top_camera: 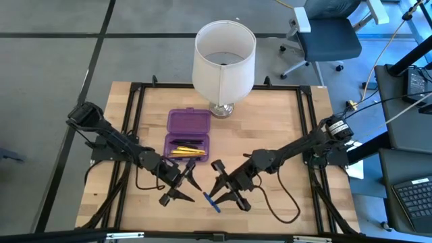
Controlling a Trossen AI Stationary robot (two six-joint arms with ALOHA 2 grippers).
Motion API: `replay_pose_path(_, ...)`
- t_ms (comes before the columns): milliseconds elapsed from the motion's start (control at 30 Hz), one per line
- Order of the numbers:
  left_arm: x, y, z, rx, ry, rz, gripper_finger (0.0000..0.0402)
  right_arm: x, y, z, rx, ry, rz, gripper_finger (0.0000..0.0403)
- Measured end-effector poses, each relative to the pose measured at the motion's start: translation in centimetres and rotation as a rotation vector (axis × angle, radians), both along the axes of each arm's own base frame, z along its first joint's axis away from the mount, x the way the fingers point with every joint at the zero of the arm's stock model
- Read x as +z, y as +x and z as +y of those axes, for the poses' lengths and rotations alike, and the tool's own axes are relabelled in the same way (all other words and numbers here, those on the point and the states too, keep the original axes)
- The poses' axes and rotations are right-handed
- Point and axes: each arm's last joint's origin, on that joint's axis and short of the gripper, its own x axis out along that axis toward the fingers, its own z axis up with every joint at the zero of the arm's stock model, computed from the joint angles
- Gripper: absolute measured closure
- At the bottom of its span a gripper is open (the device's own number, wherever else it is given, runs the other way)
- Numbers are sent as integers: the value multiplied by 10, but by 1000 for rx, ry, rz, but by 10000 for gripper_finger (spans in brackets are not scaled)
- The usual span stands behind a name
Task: Pick & place school supplies into a supply box
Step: Put the blue scissors into the purple supply box
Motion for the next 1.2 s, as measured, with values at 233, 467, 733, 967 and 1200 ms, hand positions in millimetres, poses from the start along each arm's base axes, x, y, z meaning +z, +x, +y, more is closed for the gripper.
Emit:
replay_pose_path(233,-1,16,0,21,-1,-4,216,-11,19,-3,-5,21,49,306)
replay_pose_path(467,0,24,-1,-94,15,-18,229,-17,28,-6,48,29,76,306)
replay_pose_path(733,2,23,-2,-109,22,-29,259,-18,30,-10,35,41,95,306)
replay_pose_path(967,2,23,-2,-115,27,-33,298,-20,32,-14,18,36,108,306)
replay_pose_path(1200,1,23,-2,-117,87,-69,352,-24,33,-14,9,21,148,306)
